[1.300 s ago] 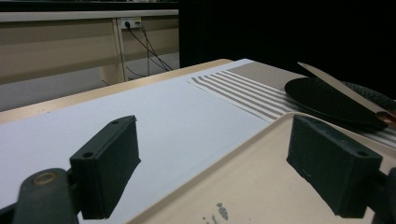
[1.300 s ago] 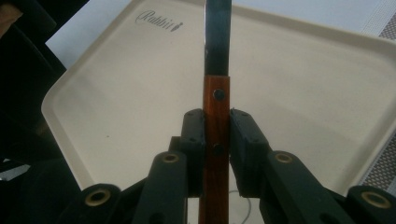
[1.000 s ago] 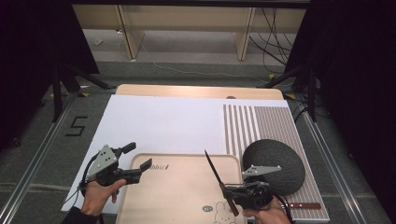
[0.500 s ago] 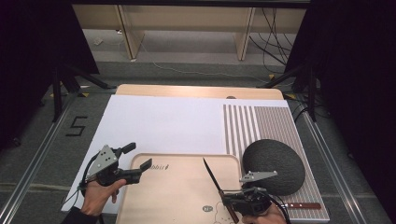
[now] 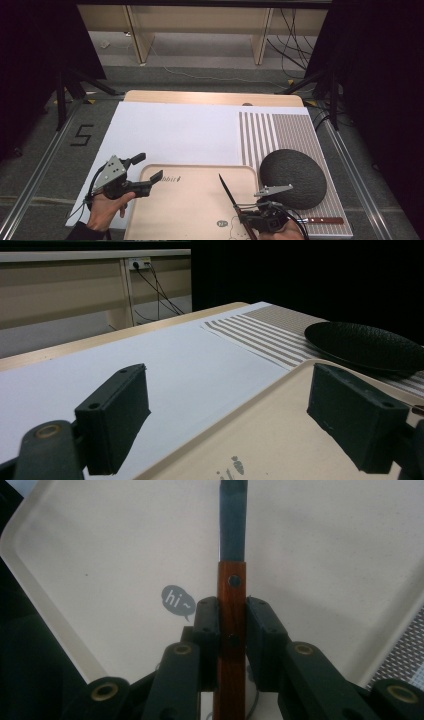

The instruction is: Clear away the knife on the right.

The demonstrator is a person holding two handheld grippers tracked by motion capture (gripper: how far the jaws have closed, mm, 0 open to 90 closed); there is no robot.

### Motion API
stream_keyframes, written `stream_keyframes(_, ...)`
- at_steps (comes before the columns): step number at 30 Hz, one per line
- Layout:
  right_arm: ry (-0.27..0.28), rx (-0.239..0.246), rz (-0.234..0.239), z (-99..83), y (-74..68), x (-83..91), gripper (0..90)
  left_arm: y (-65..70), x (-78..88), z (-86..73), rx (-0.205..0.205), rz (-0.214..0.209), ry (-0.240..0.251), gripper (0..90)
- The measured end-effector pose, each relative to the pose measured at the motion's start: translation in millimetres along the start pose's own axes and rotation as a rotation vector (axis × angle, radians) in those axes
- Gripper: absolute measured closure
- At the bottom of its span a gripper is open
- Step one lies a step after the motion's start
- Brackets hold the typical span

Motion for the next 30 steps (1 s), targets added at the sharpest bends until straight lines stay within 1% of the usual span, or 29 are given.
stream_keyframes(1, 0.02, 0.0, -0.01, 1.1, 0.3, -3.2, 77.0, 0.0, -0.1, -0.1, 0.001, 0.0, 0.0, 15.8)
stream_keyframes(2, -0.008, 0.003, -0.003, -0.6, 0.2, -2.6, 77.0, -0.1, -0.1, -0.2, 0.001, 0.001, -0.001, 15.8)
stream_keyframes(3, -0.007, 0.004, -0.017, -0.3, 0.9, -3.7, 77.0, 0.0, -0.2, -0.3, 0.0, 0.001, -0.001, 15.8)
stream_keyframes(4, -0.014, 0.01, -0.02, -0.5, 1.1, -3.8, 77.0, -0.1, -0.3, -0.5, -0.001, 0.0, -0.003, 15.8)
stream_keyframes(5, -0.009, 0.014, -0.021, 0.7, 1.3, -5.0, 77.0, -0.2, -0.4, -0.8, -0.004, 0.0, -0.005, 15.8)
stream_keyframes(6, -0.006, 0.006, -0.04, 1.5, 1.5, -6.9, 77.0, 0.0, -0.5, -1.1, 0.001, -0.001, -0.006, 15.8)
stream_keyframes(7, -0.029, 0.022, -0.045, 0.3, 1.3, -7.2, 77.0, 0.0, -0.5, -1.1, 0.004, 0.001, -0.005, 15.8)
stream_keyframes(9, -0.041, 0.032, -0.06, -0.5, 1.5, -9.3, 76.9, -0.4, -0.3, -0.7, -0.001, 0.002, -0.005, 15.8)
stream_keyframes(11, -0.052, 0.033, -0.057, -1.0, 0.8, -10.3, 76.8, -0.1, -0.7, -1.3, 0.003, 0.0, -0.007, 15.8)
stream_keyframes(12, -0.057, 0.023, -0.058, -1.2, 0.7, -11.1, 76.6, -0.2, -0.8, -1.3, -0.001, -0.001, -0.008, 15.8)
stream_keyframes(13, -0.061, 0.022, -0.066, -1.1, 1.3, -11.6, 76.2, 0.0, -0.8, -1.3, 0.0, -0.001, -0.007, 15.8)
stream_keyframes(14, -0.066, 0.029, -0.061, -1.0, 0.9, -12.1, 75.7, 0.0, -0.7, -1.1, -0.004, -0.002, -0.007, 15.8)
stream_keyframes(15, -0.071, 0.024, -0.057, -0.9, 0.3, -12.1, 73.1, 0.0, -0.6, -0.9, -0.006, -0.002, -0.006, 15.8)
stream_keyframes(16, -0.064, 0.006, -0.048, 0.4, -1.4, -11.3, 66.7, 0.0, -0.6, -0.9, -0.005, -0.002, -0.006, 15.8)
stream_keyframes(17, -0.051, 0.02, -0.051, 2.8, -0.1, -9.8, 61.6, -0.1, -0.6, -1.2, -0.002, -0.001, -0.007, 15.8)
stream_keyframes(19, -0.016, -0.004, -0.023, 7.7, -3.3, -5.8, 51.7, -0.2, -0.7, -1.3, 0.0, -0.001, -0.008, 15.8)
stream_keyframes(20, 0.003, 0.001, -0.006, 10.6, -3.6, -3.9, 47.0, 0.0, -0.7, -1.2, 0.0, -0.001, -0.007, 15.8)
stream_keyframes(21, 0.006, -0.013, 0.014, 12.2, -5.7, -1.5, 42.4, -0.1, -0.7, -1.1, -0.005, -0.002, -0.007, 15.8)
stream_keyframes(22, 0.022, -0.036, 0.036, 15.3, -7.7, -0.1, 39.8, 0.1, -0.8, -1.2, -0.005, -0.004, -0.008, 15.8)
stream_keyframes(23, 0.039, -0.058, 0.077, 18.6, -11.3, 2.0, 37.1, 0.4, -0.9, -1.6, -0.005, -0.006, -0.012, 15.8)
stream_keyframes(24, 0.087, -0.083, 0.145, 24.5, -17.0, 3.9, 32.6, 1.0, -1.2, -2.1, -0.004, -0.011, -0.015, 15.8)
stream_keyframes(25, 0.113, -0.104, 0.198, 29.1, -22.1, 7.4, 28.1, 1.8, -2.2, -2.1, -0.007, -0.018, -0.009, 15.8)
stream_keyframes(26, 0.146, -0.108, 0.235, 34.3, -27.0, 9.7, 25.3, 2.7, -2.6, -2.1, -0.001, -0.02, -0.007, 15.8)
stream_keyframes(27, 0.172, -0.089, 0.267, 37.3, -31.1, 12.3, 24.6, 3.0, -2.7, -2.0, -0.005, -0.022, -0.007, 15.8)
stream_keyframes(28, 0.173, -0.072, 0.271, 38.6, -34.1, 13.1, 24.6, 2.6, -2.0, -2.5, -0.007, -0.015, -0.017, 15.8)
stream_keyframes(29, 0.166, -0.055, 0.272, 38.6, -36.8, 12.5, 24.5, 2.4, -2.3, -2.7, -0.006, -0.015, -0.017, 15.8)
stream_keyframes(30, 0.155, -0.025, 0.283, 37.3, -38.1, 12.0, 24.5, 2.1, -2.2, -2.7, -0.006, -0.014, -0.017, 15.8)
Point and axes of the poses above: each handheld gripper's, and its own axes: x roughly backward along the jaws, z roughly out of its top, y roughly to its right, the point moved 9 cm from there along -x, roughly forward along the jaws, and after that the axes turned 6 degrees about x, right-handed, at the moved point
